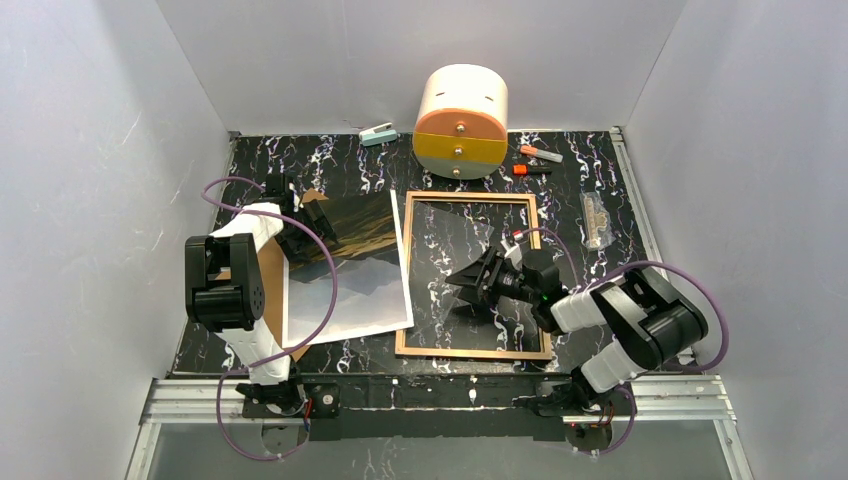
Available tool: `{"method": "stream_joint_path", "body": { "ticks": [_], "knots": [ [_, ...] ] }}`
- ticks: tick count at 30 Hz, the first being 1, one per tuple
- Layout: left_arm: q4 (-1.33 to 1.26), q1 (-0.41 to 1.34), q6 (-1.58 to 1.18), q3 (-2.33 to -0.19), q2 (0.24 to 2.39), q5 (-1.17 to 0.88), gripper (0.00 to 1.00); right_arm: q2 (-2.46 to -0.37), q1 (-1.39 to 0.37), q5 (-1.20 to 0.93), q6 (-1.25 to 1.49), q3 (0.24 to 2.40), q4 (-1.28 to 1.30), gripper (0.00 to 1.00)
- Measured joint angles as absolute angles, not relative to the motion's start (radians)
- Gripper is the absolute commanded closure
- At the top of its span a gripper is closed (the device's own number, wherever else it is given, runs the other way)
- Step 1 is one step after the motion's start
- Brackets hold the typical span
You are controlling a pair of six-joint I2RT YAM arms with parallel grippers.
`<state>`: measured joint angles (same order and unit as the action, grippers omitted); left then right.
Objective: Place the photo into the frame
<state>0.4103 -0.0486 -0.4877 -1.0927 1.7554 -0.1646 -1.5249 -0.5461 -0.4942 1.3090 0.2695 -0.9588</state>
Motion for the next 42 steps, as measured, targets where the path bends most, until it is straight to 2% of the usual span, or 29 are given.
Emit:
{"method": "stream_joint_path", "body": {
  "ticks": [7,12,17,30,35,42],
  "knots": [
    [0.410,-0.049,-0.488,-1.093,1.755,-0.164,0.21,-1.566,-0.552,-0.561,1.325,0.292,-1.092,0.52],
    [0.410,-0.049,-0.488,-1.093,1.755,-0.164,0.22,-1.639,-0.556,-0.565,1.296,0.362,-1.105,0.80],
    [0.408,-0.049,-0.487,-1.091,1.752,-0.163,0.22,-1.650,-0.557,-0.559,1.268,0.406,-1.068,0.98],
    [0.450,-0.054,-0.437,-1.108,1.744,-0.035,0.15,-1.308,-0.557,-0.435,0.950,0.715,-0.209,0.99],
    [0.508,-0.057,-0.419,-1.146,1.729,0.016,0.11,-1.327,-0.555,-0.473,0.891,0.772,-0.024,0.99],
    [0.552,-0.057,-0.403,-1.179,1.615,0.004,0.10,-1.407,-0.579,-0.527,0.890,0.874,0.080,0.99]
  ]
}}
